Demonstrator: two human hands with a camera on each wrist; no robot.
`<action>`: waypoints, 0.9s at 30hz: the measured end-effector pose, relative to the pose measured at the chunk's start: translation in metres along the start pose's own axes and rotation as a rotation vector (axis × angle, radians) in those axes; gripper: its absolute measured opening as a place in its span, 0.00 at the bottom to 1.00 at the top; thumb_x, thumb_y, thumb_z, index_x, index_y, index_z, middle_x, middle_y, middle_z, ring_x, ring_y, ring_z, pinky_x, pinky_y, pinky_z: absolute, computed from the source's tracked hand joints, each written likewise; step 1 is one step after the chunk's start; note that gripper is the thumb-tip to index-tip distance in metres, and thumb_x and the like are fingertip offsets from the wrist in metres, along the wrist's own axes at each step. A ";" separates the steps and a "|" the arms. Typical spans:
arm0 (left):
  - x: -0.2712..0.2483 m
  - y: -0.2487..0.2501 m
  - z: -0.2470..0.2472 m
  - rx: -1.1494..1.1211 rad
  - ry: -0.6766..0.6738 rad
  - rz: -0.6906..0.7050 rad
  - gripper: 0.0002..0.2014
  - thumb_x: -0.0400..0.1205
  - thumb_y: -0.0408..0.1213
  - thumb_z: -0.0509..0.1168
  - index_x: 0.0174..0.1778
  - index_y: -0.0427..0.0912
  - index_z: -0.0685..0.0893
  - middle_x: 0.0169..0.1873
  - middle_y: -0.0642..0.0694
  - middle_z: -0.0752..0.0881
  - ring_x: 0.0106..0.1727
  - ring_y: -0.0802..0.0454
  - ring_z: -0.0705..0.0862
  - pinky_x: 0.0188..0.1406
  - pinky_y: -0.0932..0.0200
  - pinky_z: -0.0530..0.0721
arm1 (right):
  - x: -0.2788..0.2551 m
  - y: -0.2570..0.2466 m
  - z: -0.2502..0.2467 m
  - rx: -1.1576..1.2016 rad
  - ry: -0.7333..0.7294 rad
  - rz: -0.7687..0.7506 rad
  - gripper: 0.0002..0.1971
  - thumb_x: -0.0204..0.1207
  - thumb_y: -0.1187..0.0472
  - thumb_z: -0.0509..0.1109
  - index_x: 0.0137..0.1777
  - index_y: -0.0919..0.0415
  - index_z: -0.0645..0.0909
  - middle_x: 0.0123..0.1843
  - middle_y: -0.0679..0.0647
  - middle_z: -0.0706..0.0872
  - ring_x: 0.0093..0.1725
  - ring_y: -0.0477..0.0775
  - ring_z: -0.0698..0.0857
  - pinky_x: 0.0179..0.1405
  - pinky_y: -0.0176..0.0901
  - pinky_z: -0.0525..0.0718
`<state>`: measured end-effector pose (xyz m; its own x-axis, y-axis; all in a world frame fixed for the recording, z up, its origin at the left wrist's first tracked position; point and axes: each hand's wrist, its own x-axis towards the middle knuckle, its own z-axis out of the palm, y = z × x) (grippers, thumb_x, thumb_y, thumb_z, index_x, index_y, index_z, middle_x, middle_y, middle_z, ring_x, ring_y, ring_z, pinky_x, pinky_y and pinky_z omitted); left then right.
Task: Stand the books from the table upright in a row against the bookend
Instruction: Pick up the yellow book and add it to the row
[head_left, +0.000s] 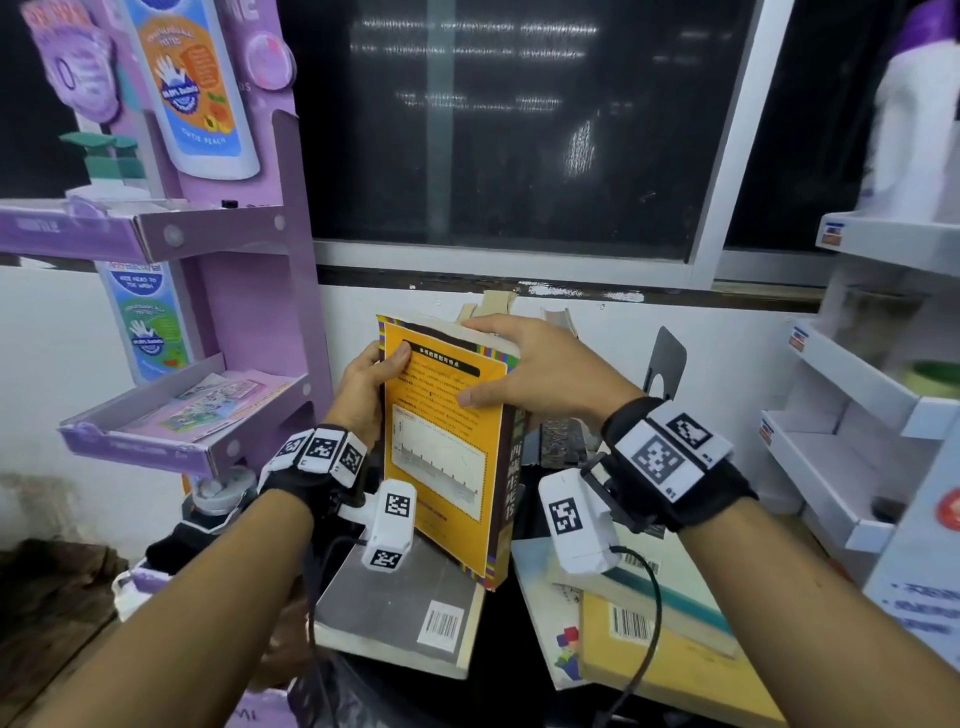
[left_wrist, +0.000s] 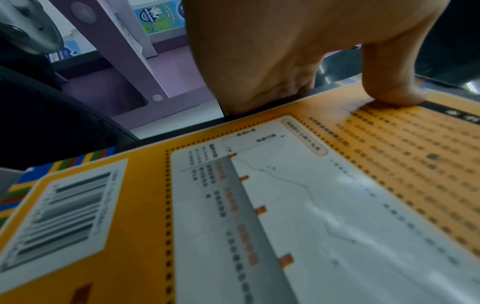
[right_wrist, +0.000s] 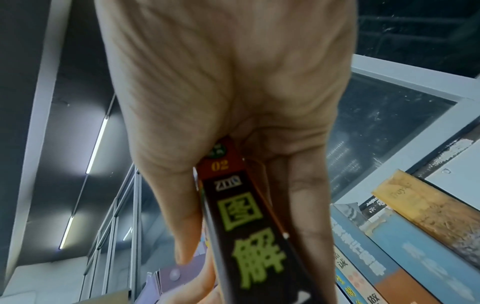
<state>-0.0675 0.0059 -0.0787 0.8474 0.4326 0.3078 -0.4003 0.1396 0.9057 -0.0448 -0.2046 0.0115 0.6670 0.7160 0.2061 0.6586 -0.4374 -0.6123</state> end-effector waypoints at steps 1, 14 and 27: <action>0.000 0.000 -0.001 0.011 -0.003 -0.002 0.28 0.76 0.45 0.66 0.70 0.33 0.75 0.52 0.39 0.89 0.49 0.44 0.90 0.42 0.53 0.89 | -0.001 -0.001 0.001 -0.010 -0.005 -0.001 0.37 0.69 0.52 0.81 0.77 0.43 0.69 0.59 0.47 0.88 0.49 0.46 0.89 0.49 0.48 0.90; 0.000 0.015 -0.003 0.309 -0.022 -0.014 0.11 0.84 0.47 0.61 0.55 0.44 0.83 0.46 0.49 0.90 0.52 0.49 0.87 0.61 0.47 0.81 | -0.014 -0.009 0.011 0.011 0.140 -0.032 0.30 0.74 0.57 0.76 0.77 0.49 0.73 0.57 0.49 0.89 0.50 0.49 0.89 0.54 0.50 0.89; 0.009 0.025 0.052 0.363 -0.070 0.069 0.13 0.85 0.44 0.61 0.62 0.45 0.82 0.55 0.50 0.86 0.59 0.53 0.83 0.59 0.55 0.77 | -0.036 0.006 -0.041 0.033 0.283 0.067 0.22 0.73 0.57 0.78 0.67 0.50 0.79 0.49 0.45 0.89 0.41 0.41 0.89 0.40 0.37 0.88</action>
<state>-0.0523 -0.0328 -0.0381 0.8495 0.3662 0.3797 -0.3183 -0.2182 0.9225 -0.0509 -0.2555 0.0312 0.7826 0.5033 0.3663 0.6010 -0.4576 -0.6553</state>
